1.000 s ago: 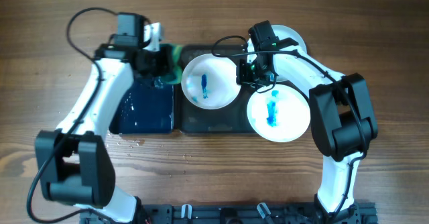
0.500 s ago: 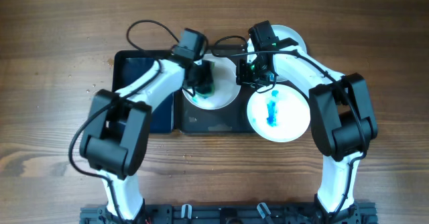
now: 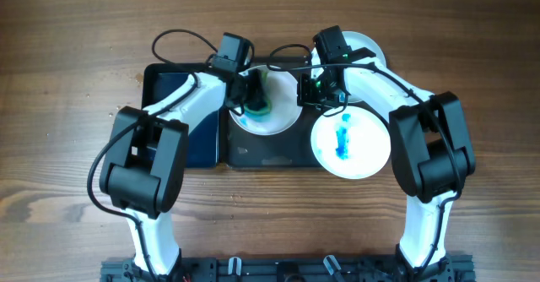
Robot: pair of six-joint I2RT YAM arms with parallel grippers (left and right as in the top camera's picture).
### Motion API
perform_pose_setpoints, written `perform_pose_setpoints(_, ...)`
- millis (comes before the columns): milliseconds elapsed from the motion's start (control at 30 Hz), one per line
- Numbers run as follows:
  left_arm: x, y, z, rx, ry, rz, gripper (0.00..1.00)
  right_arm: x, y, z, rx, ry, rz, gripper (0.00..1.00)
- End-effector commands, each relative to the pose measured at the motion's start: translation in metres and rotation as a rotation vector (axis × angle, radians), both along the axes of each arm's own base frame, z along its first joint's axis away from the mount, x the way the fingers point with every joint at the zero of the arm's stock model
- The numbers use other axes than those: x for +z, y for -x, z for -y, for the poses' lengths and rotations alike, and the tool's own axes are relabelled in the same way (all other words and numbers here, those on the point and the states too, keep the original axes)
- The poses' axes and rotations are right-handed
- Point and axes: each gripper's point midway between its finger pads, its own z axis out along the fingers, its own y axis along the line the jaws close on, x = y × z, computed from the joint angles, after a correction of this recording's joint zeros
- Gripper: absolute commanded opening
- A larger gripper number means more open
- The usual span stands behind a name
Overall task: Clean dirty plates on tray and stack at the side
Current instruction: 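Scrub the center plate with the sponge while the right gripper holds it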
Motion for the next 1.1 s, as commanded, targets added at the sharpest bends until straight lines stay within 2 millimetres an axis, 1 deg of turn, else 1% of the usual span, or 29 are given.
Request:
perform_pose_setpoints(0,-0.008,-0.018,-0.026,0.042,-0.121,0.061,0.04,-0.005,0.007,-0.008,0.015,-0.044,-0.038,0.04)
perform_pose_setpoints(33,-0.012,-0.013,-0.024,0.026,-0.131,0.043,0.04,-0.004,0.007,-0.009,0.017,-0.050,-0.039,0.04)
perform_pose_setpoints(100,-0.022,0.005,-0.019,-0.023,-0.151,-0.016,0.04,-0.004,0.007,-0.010,0.018,-0.055,-0.038,0.05)
perform_pose_setpoints(167,-0.030,0.031,-0.012,-0.102,-0.146,-0.108,0.04,-0.004,0.007,-0.010,0.018,-0.056,-0.037,0.04)
perform_pose_setpoints(200,-0.032,0.048,-0.005,-0.168,-0.115,-0.167,0.04,-0.003,0.007,-0.010,0.019,-0.058,-0.038,0.04)
perform_pose_setpoints(300,-0.032,0.077,0.001,-0.221,-0.056,-0.279,0.04,-0.001,0.013,-0.015,0.037,-0.094,-0.061,0.04)
perform_pose_setpoints(400,-0.024,0.089,0.014,-0.240,0.063,-0.342,0.04,0.002,0.022,-0.020,0.062,-0.127,-0.094,0.04)
perform_pose_setpoints(467,-0.019,0.089,0.020,-0.243,0.130,-0.351,0.04,0.002,0.023,-0.019,0.063,-0.125,-0.098,0.04)
perform_pose_setpoints(500,-0.018,0.085,0.020,-0.233,0.139,-0.339,0.04,0.002,0.024,-0.019,0.070,-0.123,-0.096,0.04)
perform_pose_setpoints(533,-0.017,0.080,0.022,-0.235,0.144,-0.314,0.04,0.001,0.024,-0.019,0.083,-0.122,-0.091,0.04)
perform_pose_setpoints(600,-0.014,0.063,0.028,-0.245,0.162,-0.233,0.05,0.001,0.025,-0.017,0.082,-0.114,-0.092,0.04)
perform_pose_setpoints(633,-0.011,0.053,0.032,-0.250,0.172,-0.187,0.04,0.000,0.024,-0.017,0.081,-0.108,-0.090,0.04)
perform_pose_setpoints(700,-0.012,0.054,0.035,-0.260,0.165,-0.183,0.04,0.000,0.024,-0.016,0.078,-0.103,-0.090,0.04)
perform_pose_setpoints(733,-0.018,0.059,0.034,-0.260,0.129,-0.191,0.04,-0.001,0.024,-0.015,0.078,-0.099,-0.088,0.04)
perform_pose_setpoints(767,-0.026,0.060,0.027,-0.246,0.064,-0.188,0.04,-0.001,0.023,-0.015,0.078,-0.099,-0.087,0.04)
perform_pose_setpoints(800,-0.033,0.055,0.010,-0.168,-0.049,-0.182,0.04,-0.001,0.023,-0.015,0.078,-0.100,-0.086,0.04)
perform_pose_setpoints(833,-0.037,0.050,-0.003,-0.106,-0.115,-0.174,0.04,-0.001,0.023,-0.015,0.078,-0.100,-0.084,0.04)
perform_pose_setpoints(867,-0.039,0.042,-0.022,-0.008,-0.207,-0.153,0.04,-0.001,0.023,-0.016,0.077,-0.100,-0.085,0.04)
perform_pose_setpoints(933,-0.040,0.035,-0.044,0.100,-0.304,-0.130,0.04,0.000,0.023,-0.016,0.077,-0.101,-0.085,0.04)
perform_pose_setpoints(1000,-0.040,0.038,-0.051,0.134,-0.337,-0.142,0.04,-0.001,0.023,-0.016,0.077,-0.100,-0.085,0.04)
perform_pose_setpoints(1033,-0.041,0.040,-0.052,0.132,-0.342,-0.152,0.04,-0.001,0.023,-0.016,0.077,-0.100,-0.084,0.04)
perform_pose_setpoints(1067,-0.042,0.047,-0.054,0.128,-0.354,-0.179,0.04,0.000,0.022,-0.016,0.077,-0.102,-0.082,0.04)
